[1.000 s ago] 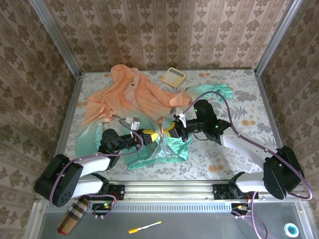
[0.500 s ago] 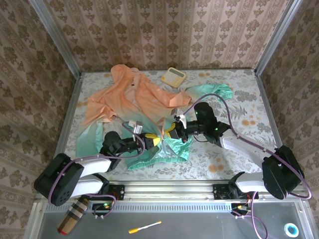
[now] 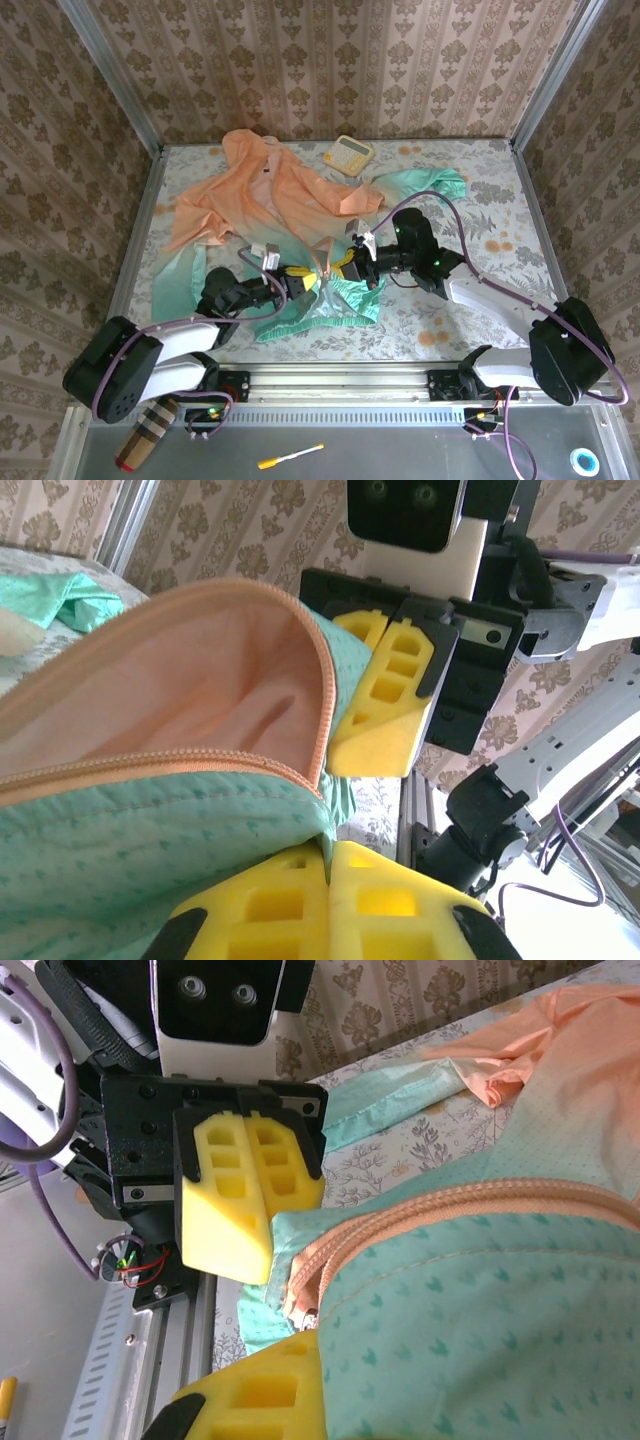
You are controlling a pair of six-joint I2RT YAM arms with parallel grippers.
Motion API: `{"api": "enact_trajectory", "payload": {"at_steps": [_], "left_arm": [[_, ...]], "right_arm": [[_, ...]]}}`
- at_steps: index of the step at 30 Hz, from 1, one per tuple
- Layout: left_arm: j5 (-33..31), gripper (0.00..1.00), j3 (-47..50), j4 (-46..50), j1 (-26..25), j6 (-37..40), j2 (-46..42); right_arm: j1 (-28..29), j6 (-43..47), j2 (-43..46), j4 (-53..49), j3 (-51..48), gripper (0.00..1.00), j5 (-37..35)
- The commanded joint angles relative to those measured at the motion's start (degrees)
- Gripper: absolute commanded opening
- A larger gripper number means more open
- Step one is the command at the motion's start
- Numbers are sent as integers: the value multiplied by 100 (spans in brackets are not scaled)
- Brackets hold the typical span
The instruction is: Zip up the jacket
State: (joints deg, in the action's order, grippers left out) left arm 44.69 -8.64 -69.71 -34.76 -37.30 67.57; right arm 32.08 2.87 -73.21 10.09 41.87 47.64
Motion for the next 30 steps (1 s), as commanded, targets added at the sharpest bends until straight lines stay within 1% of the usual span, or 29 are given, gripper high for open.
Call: {"api": "enact_trajectory", "payload": {"at_steps": [1, 11, 21, 30], "left_arm": [[-57, 0, -224, -113, 40, 197, -70], [13, 0, -379, -269, 40, 21, 63], [40, 0, -287, -276, 24, -14, 76], [24, 0, -208, -271, -22, -41, 54]], "right_arm": [[-17, 128, 139, -59, -12, 0, 263], [-17, 134, 93, -33, 32, 0, 404], [-17, -1, 117, 281, -12, 0, 413], [-17, -23, 132, 327, -3, 0, 378]]}}
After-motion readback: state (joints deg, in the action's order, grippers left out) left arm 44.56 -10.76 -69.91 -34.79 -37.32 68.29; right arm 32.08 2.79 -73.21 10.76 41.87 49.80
